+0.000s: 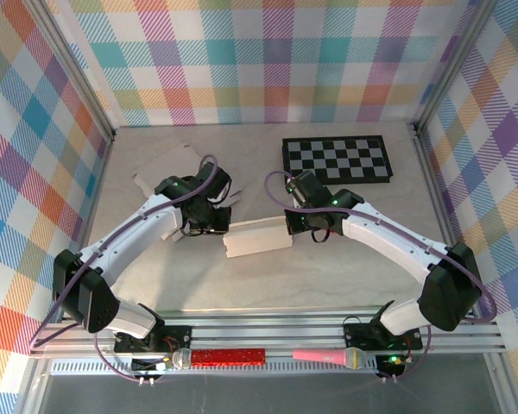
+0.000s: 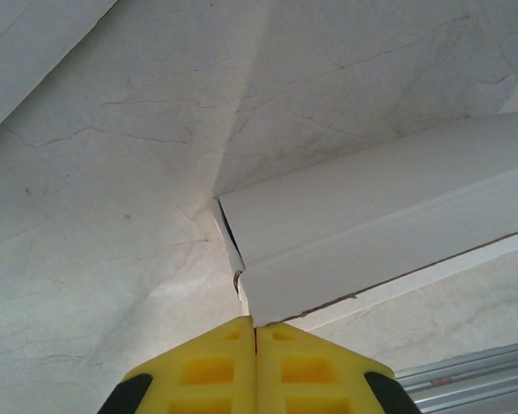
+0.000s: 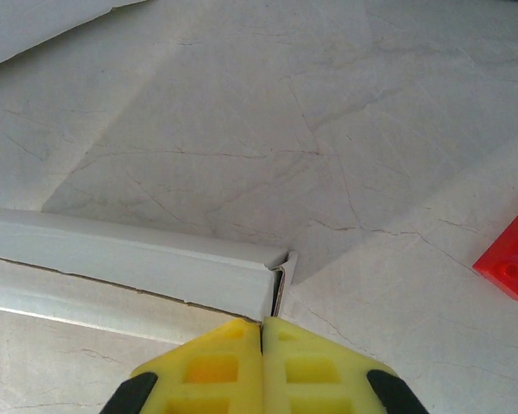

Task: Fold the paper box

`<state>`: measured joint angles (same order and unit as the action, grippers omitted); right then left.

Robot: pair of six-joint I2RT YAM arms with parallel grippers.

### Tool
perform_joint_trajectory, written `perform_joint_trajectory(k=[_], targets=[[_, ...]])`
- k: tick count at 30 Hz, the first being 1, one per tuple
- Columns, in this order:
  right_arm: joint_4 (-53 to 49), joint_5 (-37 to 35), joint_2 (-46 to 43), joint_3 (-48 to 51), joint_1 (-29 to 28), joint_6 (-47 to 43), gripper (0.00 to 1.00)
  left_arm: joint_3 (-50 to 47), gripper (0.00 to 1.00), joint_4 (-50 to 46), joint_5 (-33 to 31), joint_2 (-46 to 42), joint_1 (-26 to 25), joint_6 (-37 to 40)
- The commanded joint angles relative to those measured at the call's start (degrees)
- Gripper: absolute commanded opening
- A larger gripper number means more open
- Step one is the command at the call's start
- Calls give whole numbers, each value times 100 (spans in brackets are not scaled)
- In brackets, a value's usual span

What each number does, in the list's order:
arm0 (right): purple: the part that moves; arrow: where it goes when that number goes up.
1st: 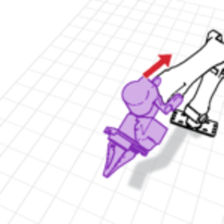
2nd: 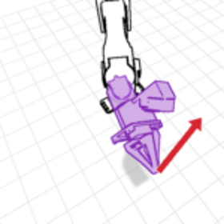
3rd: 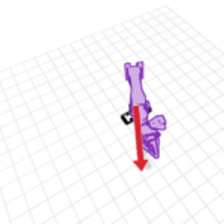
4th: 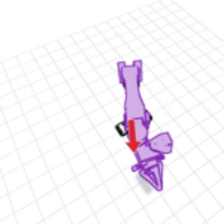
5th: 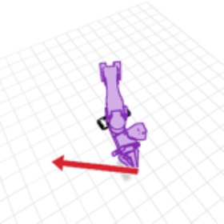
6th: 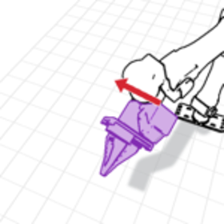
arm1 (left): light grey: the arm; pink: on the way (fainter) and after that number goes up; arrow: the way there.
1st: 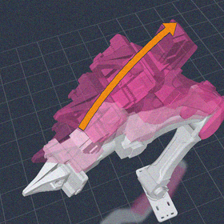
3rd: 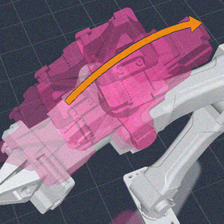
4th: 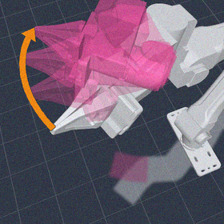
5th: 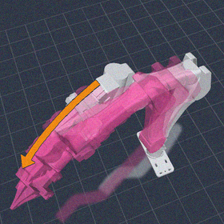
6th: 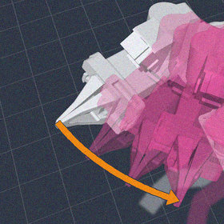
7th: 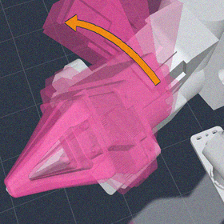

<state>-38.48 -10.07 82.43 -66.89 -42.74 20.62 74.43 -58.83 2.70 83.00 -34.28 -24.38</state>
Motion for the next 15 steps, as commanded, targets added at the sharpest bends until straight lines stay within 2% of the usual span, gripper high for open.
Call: perform_joint_trajectory(k=[1,15], targets=[[-194,157,115,-111,-85,104,0,214,0,-123,397,134,18,-347],[-228,172,115,-130,-85,126,0,528,0,-322,512,402,62,-535]])
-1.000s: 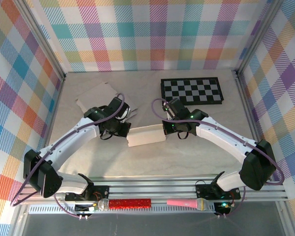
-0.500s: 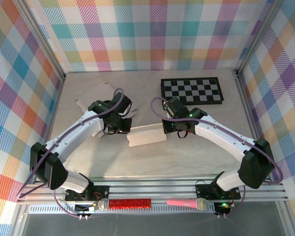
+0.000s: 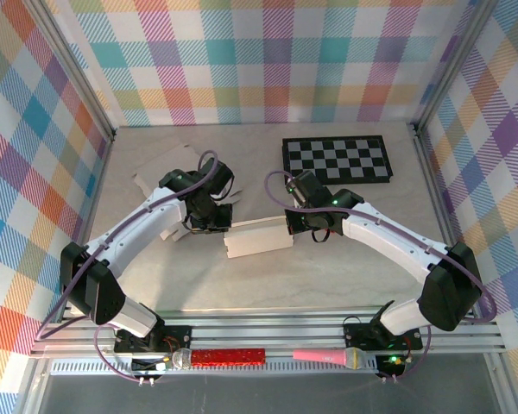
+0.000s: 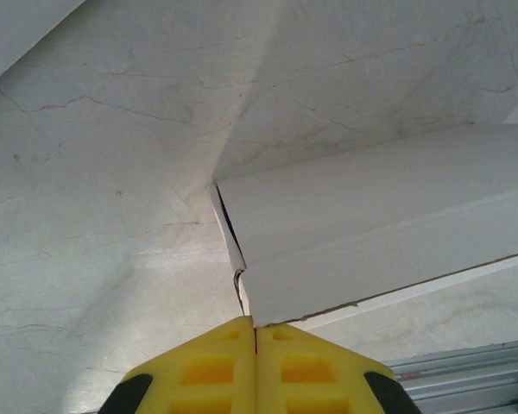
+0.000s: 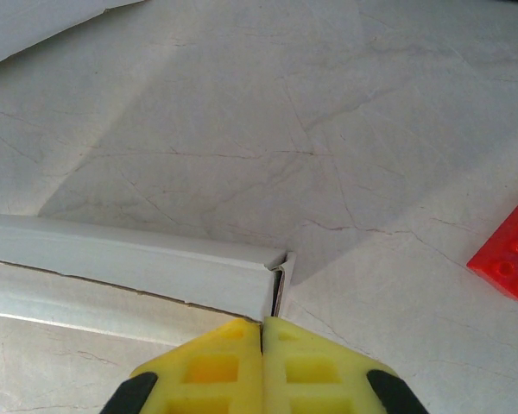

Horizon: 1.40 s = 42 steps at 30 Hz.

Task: Fold the paper box

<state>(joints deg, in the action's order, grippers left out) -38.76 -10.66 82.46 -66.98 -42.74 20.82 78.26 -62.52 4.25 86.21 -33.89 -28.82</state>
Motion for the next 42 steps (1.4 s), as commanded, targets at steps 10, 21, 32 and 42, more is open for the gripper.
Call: perform_joint_trajectory(k=[10,21,32,42], targets=[[-246,226,122,-141,-84,105,0,138,0,111,433,88,74,-256],[-287,204,95,-156,-83,119,0,-91,0,346,612,-8,157,-463],[-362,200,170,-307,-85,142,0,-439,0,470,515,-147,155,-308],[-173,213,122,-105,-85,86,0,-952,0,712,321,-428,155,47]])
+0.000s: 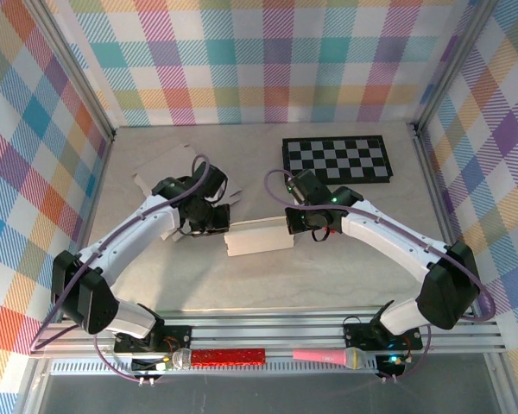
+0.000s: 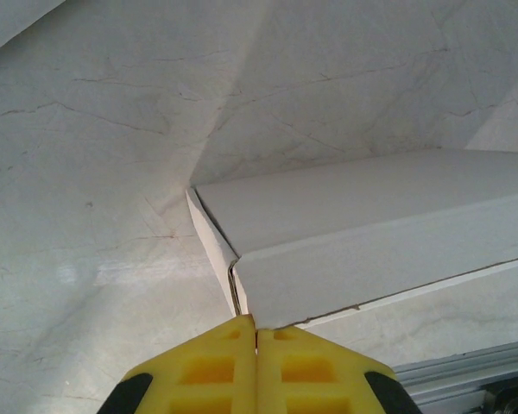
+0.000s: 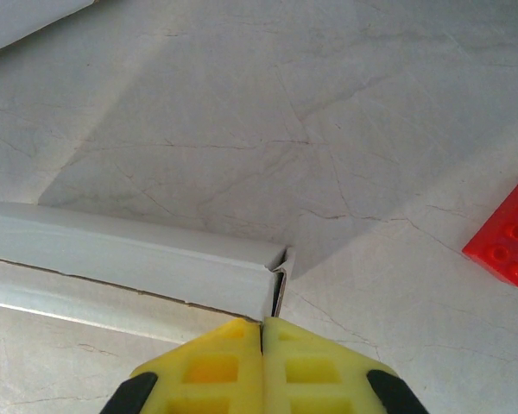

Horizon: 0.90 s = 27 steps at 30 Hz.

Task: Fold the paper box

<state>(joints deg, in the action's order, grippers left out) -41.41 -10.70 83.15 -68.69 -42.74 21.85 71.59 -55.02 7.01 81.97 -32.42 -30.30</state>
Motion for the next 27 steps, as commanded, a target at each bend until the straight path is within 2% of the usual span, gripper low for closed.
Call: perform_joint_trajectory(k=[1,10,15,16,21,24,27], targets=[[125,206,45,102,-83,-20,0,-345,0,-10,34,-31,8,221],[221,178,-17,371,-82,30,0,-793,0,144,-51,-262,-17,273],[-58,319,-86,289,-85,363,1,-813,0,155,-125,-322,-36,243],[-129,366,-116,265,-81,490,7,-816,0,150,-126,-331,-36,236],[-358,604,-684,174,-53,1618,51,-823,0,132,-148,-348,-62,212],[-218,825,-1032,213,148,2689,68,-785,0,125,-136,-374,-62,183],[348,1307,-1244,594,448,4091,75,-739,0,132,-97,-362,-71,174]])
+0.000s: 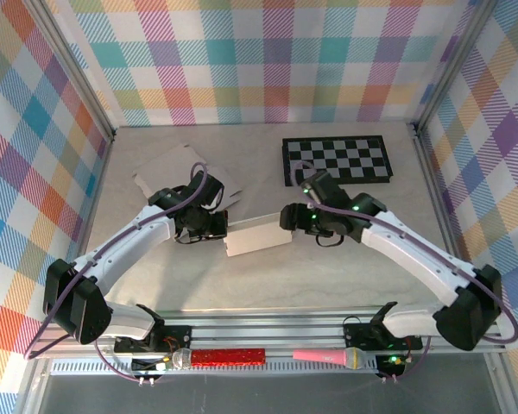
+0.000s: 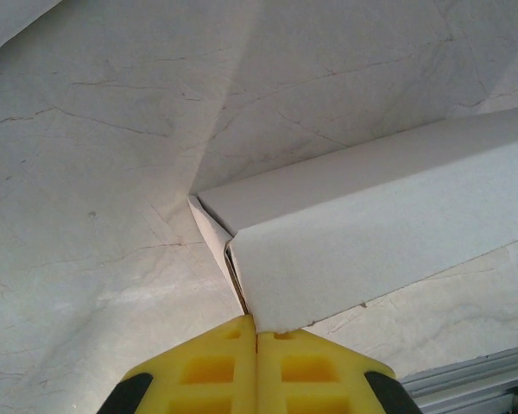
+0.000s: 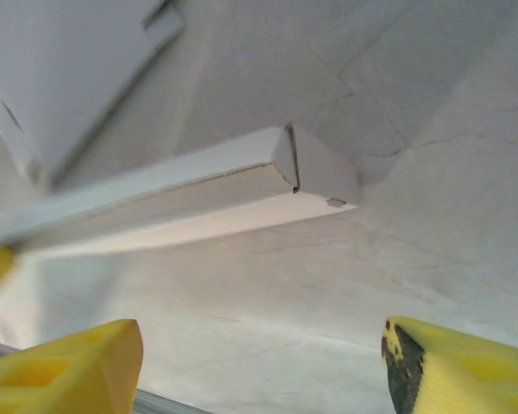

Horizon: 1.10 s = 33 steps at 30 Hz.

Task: Fold the paper box

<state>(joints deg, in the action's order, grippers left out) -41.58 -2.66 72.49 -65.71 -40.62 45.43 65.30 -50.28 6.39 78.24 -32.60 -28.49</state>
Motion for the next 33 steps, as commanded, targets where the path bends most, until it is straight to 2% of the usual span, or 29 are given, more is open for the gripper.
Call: perform_joint_trajectory(k=[1,6,10,12,16,23,26,33], targets=[[616,645,-211,454,318,2113,76,-98,0,-350,-27,18,-54,-7],[2142,1129,-127,1065,613,3944,79,-52,0,-351,-17,45,-68,-5],[2591,1167,79,1167,629,4648,78,-32,0,-351,-25,60,-71,-7],[2795,1222,189,1298,626,4854,75,-27,0,-338,-15,77,-71,-16],[2920,1267,331,1465,641,4937,68,-8,0,-342,-7,95,-80,-16],[2796,1276,415,1732,735,4785,46,9,0,-359,-15,105,-106,-29],[2584,1293,442,1798,749,4668,43,3,0,-342,2,72,-115,-63],[2300,1292,450,1981,792,4469,32,40,27,-270,93,-441,-115,-578]])
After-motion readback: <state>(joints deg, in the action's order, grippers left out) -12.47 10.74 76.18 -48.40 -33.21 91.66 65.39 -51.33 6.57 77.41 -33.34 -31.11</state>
